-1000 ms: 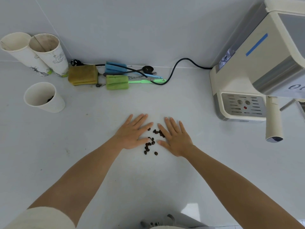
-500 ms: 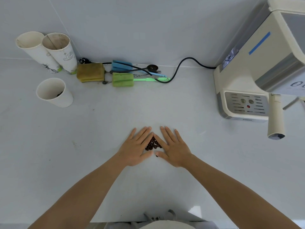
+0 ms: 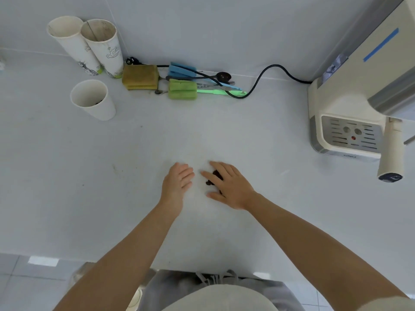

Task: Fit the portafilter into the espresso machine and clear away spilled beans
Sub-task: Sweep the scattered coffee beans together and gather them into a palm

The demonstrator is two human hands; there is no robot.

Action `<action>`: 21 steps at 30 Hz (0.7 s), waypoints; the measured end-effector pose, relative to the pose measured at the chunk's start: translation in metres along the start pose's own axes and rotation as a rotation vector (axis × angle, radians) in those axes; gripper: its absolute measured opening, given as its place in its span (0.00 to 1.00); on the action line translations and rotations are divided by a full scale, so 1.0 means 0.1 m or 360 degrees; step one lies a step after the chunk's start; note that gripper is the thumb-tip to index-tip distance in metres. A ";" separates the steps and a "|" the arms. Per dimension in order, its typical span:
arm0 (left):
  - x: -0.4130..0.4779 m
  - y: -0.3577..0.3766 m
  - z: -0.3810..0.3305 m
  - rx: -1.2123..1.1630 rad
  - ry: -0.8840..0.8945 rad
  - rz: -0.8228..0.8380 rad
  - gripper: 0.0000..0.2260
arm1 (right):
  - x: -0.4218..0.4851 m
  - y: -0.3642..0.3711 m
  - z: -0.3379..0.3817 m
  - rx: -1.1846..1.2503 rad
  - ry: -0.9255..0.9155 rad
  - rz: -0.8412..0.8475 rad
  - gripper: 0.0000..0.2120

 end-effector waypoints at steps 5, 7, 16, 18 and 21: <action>-0.15 -0.10 0.21 -0.0449 -0.0374 0.0235 0.26 | 0.11 -0.04 0.04 -0.0272 -0.0262 -0.0417 0.14; -0.18 -0.11 0.27 -0.0487 -0.0418 0.0255 0.26 | 0.15 -0.04 0.03 -0.0303 -0.0322 -0.0538 0.10; -0.14 -0.11 0.34 -0.0637 -0.0451 0.0259 0.27 | 0.22 -0.03 -0.01 -0.0198 -0.0319 -0.0744 0.08; -0.12 -0.11 0.36 -0.0650 -0.0455 0.0263 0.27 | 0.22 -0.05 0.00 -0.0200 -0.0356 -0.0759 0.09; -0.10 -0.09 0.39 -0.0650 -0.0470 0.0281 0.27 | 0.21 -0.09 0.03 -0.0218 -0.0361 -0.0755 0.12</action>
Point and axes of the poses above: each hand's wrist, its own x-axis towards the middle knuckle, its own y-axis out of the palm, z = x × y, the point moved 3 cm from there along x, towards the middle knuckle, and after that the axes turned 4 degrees about x, right-handed, at the moved point
